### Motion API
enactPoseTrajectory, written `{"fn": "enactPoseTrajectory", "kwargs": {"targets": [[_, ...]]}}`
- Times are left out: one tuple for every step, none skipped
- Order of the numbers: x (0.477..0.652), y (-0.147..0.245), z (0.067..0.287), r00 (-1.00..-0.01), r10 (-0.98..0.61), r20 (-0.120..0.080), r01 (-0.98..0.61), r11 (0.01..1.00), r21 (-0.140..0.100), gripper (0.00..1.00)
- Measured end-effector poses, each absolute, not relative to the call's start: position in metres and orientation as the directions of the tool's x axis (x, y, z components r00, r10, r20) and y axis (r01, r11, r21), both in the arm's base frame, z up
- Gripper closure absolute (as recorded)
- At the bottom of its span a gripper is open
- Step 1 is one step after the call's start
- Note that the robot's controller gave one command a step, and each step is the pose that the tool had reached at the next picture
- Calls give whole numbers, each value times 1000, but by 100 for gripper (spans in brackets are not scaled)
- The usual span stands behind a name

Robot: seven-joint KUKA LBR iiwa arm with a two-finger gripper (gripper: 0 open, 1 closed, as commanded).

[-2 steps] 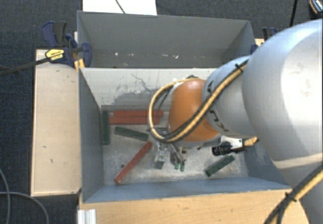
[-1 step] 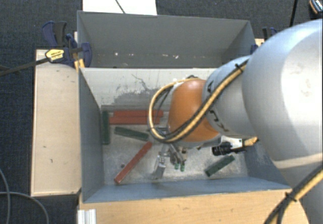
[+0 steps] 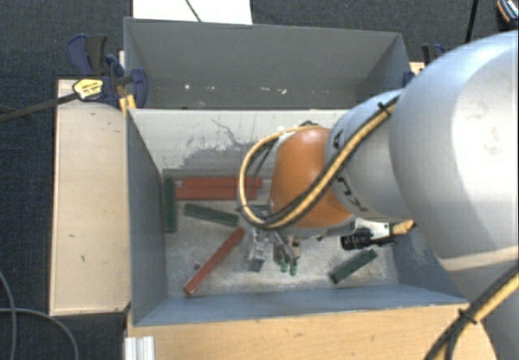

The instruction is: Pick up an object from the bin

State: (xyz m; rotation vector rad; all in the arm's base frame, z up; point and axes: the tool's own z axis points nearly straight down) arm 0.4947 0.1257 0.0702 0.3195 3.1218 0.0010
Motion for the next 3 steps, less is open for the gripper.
{"fn": "enactPoseTrajectory", "kwargs": {"targets": [[495, 126, 70, -979, 202, -3, 202, 979, 1, 0], [495, 126, 70, -980, 201, -3, 201, 980, 1, 100], [495, 126, 70, -980, 201, -3, 201, 980, 1, 0]]}}
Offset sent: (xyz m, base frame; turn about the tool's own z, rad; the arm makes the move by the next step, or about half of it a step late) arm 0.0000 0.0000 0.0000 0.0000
